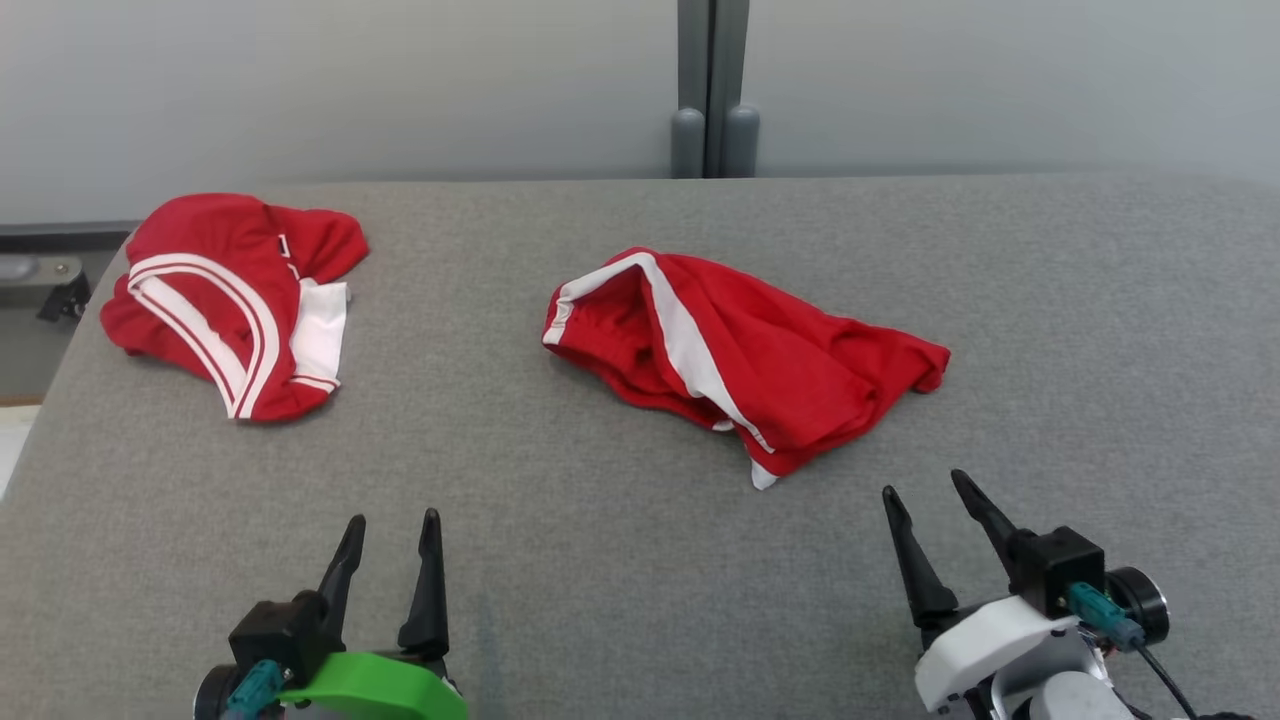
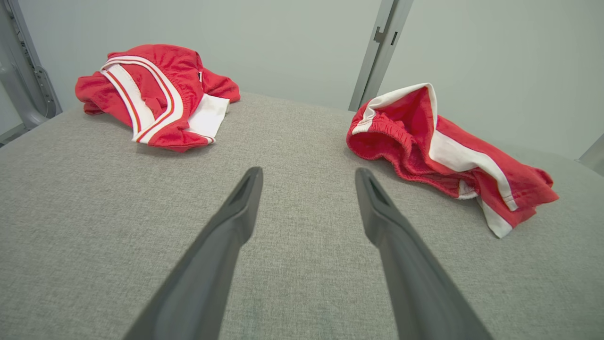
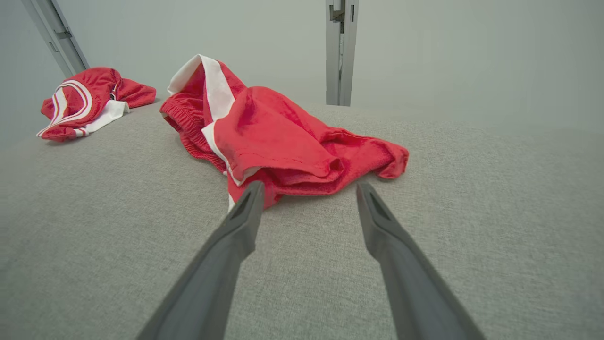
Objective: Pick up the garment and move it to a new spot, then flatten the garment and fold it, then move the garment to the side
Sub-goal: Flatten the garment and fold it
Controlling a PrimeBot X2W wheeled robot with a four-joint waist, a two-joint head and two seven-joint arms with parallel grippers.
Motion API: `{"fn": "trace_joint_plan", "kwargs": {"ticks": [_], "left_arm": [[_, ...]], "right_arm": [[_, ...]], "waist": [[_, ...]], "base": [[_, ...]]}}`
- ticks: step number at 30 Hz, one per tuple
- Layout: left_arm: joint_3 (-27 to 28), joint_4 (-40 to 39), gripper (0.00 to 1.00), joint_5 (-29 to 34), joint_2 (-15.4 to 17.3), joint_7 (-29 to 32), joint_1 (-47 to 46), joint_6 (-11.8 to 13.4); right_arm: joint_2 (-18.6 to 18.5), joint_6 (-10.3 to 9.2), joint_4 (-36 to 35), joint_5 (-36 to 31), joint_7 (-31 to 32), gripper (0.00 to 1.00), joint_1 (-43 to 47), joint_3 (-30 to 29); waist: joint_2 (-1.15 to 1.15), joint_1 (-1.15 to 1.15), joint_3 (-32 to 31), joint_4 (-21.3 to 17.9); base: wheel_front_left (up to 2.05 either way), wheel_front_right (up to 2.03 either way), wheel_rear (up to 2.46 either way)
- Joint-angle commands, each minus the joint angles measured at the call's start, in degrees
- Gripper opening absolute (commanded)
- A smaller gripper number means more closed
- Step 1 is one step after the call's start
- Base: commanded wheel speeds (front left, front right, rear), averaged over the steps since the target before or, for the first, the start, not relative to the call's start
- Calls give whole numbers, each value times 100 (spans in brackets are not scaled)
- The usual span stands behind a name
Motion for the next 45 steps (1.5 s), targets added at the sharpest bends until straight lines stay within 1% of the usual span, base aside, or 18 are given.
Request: {"fn": "trace_joint_plan", "kwargs": {"ticks": [1,9,15,19,23,24,25,26,27,28,36,40,45], "left_arm": [[-20,-14,100,-49,8,-5,-133,-31],[-176,-59,100,-115,8,-5,-356,-31],[-212,-46,100,-133,8,-5,-424,-31],[-226,-29,100,-126,7,-5,-440,-30],[-197,-15,100,-90,7,-5,-411,-21],[-183,-11,100,-79,7,-5,-394,-19],[-173,-3,100,-73,7,-5,-379,-17],[-163,7,100,-68,8,-5,-362,-15],[-164,14,100,-64,7,-5,-351,-14],[-168,32,100,-55,7,-5,-334,-14],[-147,85,100,-37,8,-5,-176,-7],[-148,107,100,-30,8,-5,-83,-11],[-163,96,100,-41,8,-5,-52,-15]], "right_arm": [[-24,-8,151,-30,-2,100,-158,85],[-23,-8,1071,84,-3,100,-891,521],[-25,-8,1507,150,-3,100,-1280,564],[-27,-8,1532,90,-3,100,-1429,497],[-26,-8,1347,126,-3,99,-1489,392],[-25,-8,1332,161,-3,66,-1482,392],[-27,-8,1326,187,-3,43,-1486,394],[-26,-8,1310,201,-3,26,-1503,401],[-25,-8,1279,197,-3,5,-1522,402],[-24,-8,1199,198,-3,0,-1546,426],[-23,-8,531,339,-2,0,-1262,574],[-24,-8,379,184,-3,0,-1098,422],[-26,-8,403,-167,-3,0,-952,49]], "waist": [[0,0,224,260],[0,0,628,827],[0,0,774,1094],[0,0,787,1176],[0,0,755,1182],[0,0,736,1170],[0,0,719,1158],[0,0,693,1139],[0,0,679,1124],[0,0,629,1085],[0,0,308,764],[0,0,169,539],[0,0,114,268]], "base": [[0,0,0],[0,0,0],[0,0,0],[0,0,0],[0,0,0],[0,0,0],[0,0,0],[0,0,0],[0,0,0],[0,0,0],[0,0,0],[0,0,0],[0,0,0]]}}
